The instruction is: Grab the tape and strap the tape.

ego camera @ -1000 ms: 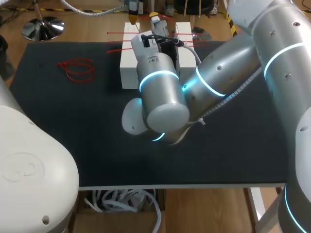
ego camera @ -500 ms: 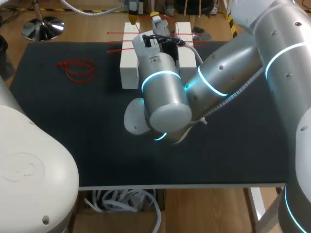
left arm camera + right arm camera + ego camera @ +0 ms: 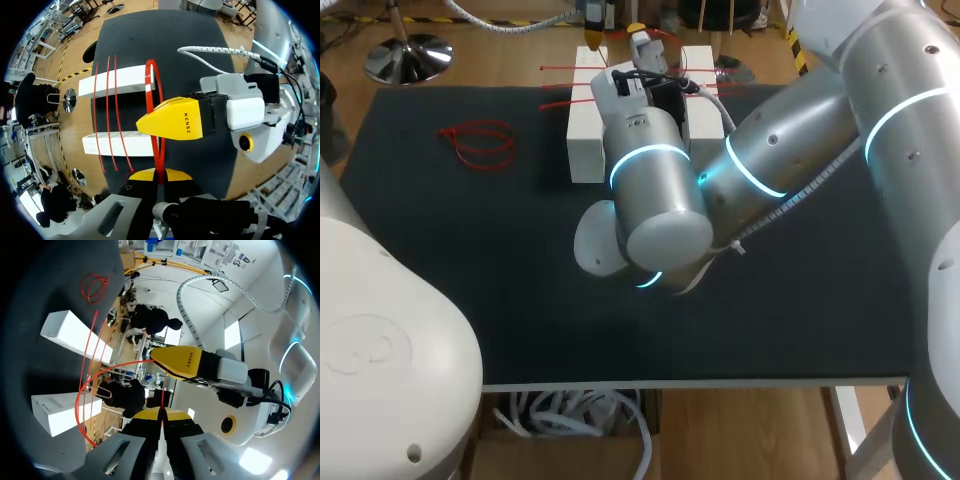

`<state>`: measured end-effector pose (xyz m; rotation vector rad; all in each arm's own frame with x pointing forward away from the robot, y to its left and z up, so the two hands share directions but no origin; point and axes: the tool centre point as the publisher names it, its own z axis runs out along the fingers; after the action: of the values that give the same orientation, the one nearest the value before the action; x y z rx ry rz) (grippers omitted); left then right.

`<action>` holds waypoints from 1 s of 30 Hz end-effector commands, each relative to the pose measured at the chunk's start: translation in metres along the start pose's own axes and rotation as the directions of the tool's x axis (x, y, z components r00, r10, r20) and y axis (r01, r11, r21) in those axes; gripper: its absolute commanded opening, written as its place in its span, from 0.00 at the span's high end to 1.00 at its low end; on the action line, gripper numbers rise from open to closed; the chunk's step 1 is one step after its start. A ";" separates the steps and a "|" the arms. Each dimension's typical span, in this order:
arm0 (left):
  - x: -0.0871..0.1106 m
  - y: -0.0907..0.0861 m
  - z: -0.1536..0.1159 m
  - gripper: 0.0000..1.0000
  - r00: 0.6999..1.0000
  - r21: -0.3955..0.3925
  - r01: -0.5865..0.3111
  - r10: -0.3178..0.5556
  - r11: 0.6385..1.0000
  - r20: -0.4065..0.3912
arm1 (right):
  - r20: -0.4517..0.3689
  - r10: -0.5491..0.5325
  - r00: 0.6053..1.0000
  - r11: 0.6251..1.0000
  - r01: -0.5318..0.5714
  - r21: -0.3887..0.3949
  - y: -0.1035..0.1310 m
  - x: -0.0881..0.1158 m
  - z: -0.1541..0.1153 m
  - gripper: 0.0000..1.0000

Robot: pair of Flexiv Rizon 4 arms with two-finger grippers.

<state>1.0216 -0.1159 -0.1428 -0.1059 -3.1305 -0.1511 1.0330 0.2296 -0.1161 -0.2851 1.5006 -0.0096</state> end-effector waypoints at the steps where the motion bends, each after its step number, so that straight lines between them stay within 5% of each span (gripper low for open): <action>1: 0.001 0.000 0.000 1.00 1.000 -0.002 0.001 -0.001 1.000 0.000 | -0.003 -0.001 1.000 1.000 0.001 -0.004 0.000 -0.003 0.000 1.00; 30: 0.001 0.000 0.000 1.00 1.000 -0.002 0.001 -0.001 1.000 0.000 | 0.001 0.005 1.000 0.999 -0.005 -0.032 0.008 -0.005 0.001 1.00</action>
<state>1.0216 -0.1159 -0.1428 -0.1059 -3.1305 -0.1511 1.0329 0.2387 -0.1158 -0.3015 1.4944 0.0195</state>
